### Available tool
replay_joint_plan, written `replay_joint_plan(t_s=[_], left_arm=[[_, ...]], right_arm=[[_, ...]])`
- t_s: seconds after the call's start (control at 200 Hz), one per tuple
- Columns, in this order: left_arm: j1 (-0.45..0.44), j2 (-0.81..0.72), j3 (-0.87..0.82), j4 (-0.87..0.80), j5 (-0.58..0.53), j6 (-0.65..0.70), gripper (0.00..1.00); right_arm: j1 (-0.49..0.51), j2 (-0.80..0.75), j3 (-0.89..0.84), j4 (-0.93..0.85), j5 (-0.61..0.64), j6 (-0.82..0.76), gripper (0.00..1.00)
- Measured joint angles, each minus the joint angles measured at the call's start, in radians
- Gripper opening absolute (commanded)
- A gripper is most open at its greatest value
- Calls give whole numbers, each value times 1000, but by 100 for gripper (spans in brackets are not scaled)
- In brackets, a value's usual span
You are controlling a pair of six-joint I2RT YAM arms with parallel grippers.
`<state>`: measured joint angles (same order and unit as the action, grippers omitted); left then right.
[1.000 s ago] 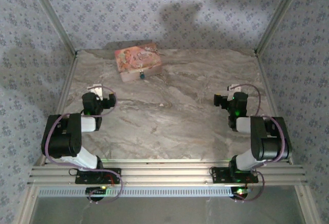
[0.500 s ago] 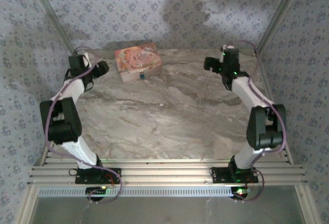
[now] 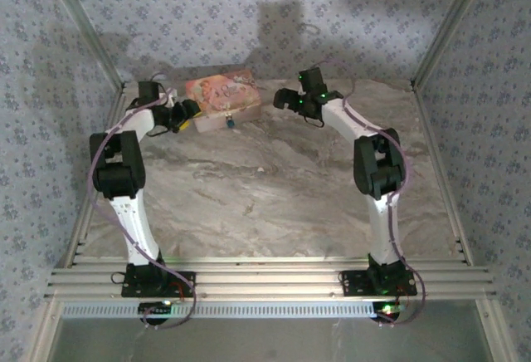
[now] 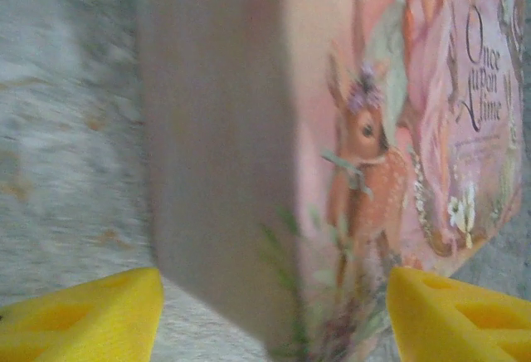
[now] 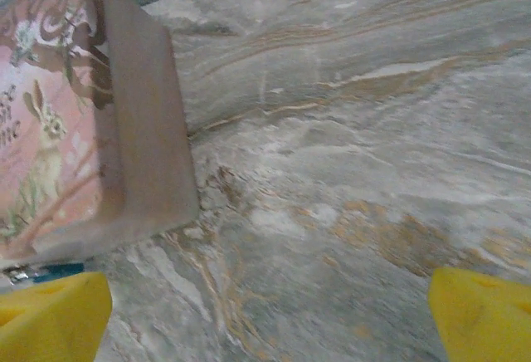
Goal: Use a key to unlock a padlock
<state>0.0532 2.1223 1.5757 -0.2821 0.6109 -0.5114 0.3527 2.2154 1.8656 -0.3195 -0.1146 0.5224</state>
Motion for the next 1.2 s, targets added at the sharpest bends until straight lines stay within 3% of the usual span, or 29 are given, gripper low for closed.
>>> replay_joint_plan(t_s=[0.305, 0.485, 0.704, 0.799, 0.999, 1.199], left_arm=[[-6, 8, 0, -10, 47, 8, 41], [-3, 8, 0, -13, 55, 31, 39], [-3, 8, -2, -14, 55, 55, 38], [-5, 8, 1, -25, 55, 60, 38], [-32, 0, 2, -60, 59, 81, 38], [-121, -27, -5, -154, 58, 126, 39]], right_arm=[[59, 277, 448, 6, -12, 47, 94], [106, 381, 529, 47, -26, 79, 85], [122, 433, 534, 85, -47, 85, 52], [121, 433, 532, 92, -51, 87, 43], [112, 256, 201, 234, -47, 84, 41], [82, 48, -135, 321, -21, 84, 42]])
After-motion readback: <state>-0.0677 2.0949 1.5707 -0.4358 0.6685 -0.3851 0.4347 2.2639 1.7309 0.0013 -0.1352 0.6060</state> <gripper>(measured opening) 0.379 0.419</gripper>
